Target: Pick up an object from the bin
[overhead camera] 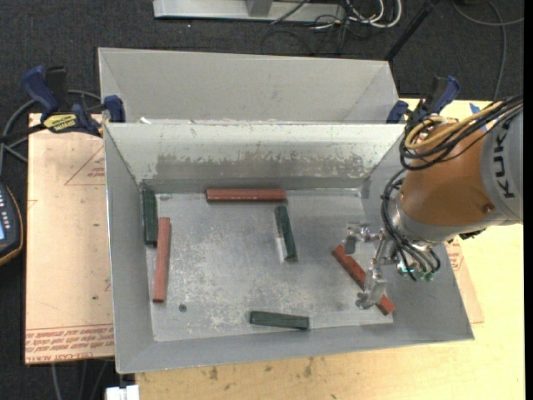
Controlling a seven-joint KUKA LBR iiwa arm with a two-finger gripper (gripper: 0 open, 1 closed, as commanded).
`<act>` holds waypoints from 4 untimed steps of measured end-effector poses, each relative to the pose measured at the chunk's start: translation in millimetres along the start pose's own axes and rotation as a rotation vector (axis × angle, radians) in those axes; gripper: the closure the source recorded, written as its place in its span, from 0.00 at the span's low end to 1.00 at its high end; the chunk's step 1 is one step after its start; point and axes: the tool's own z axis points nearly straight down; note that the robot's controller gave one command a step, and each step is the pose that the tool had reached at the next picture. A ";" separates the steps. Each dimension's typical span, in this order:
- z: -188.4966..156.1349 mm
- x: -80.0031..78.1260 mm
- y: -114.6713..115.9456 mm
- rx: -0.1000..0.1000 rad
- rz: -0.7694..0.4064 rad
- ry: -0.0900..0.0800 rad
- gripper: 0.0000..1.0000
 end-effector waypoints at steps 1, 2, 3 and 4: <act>57.1 -47.6 -35.0 0.000 0.169 -0.009 0.00; 55.6 -48.3 -68.6 0.000 0.330 -0.010 0.00; 55.3 -48.7 -64.6 -0.007 0.331 -0.006 1.00; -130.1 -56.4 -53.2 0.000 0.328 -0.020 1.00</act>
Offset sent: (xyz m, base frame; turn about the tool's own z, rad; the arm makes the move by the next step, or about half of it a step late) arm 0.0466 -0.0357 -0.0560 0.1709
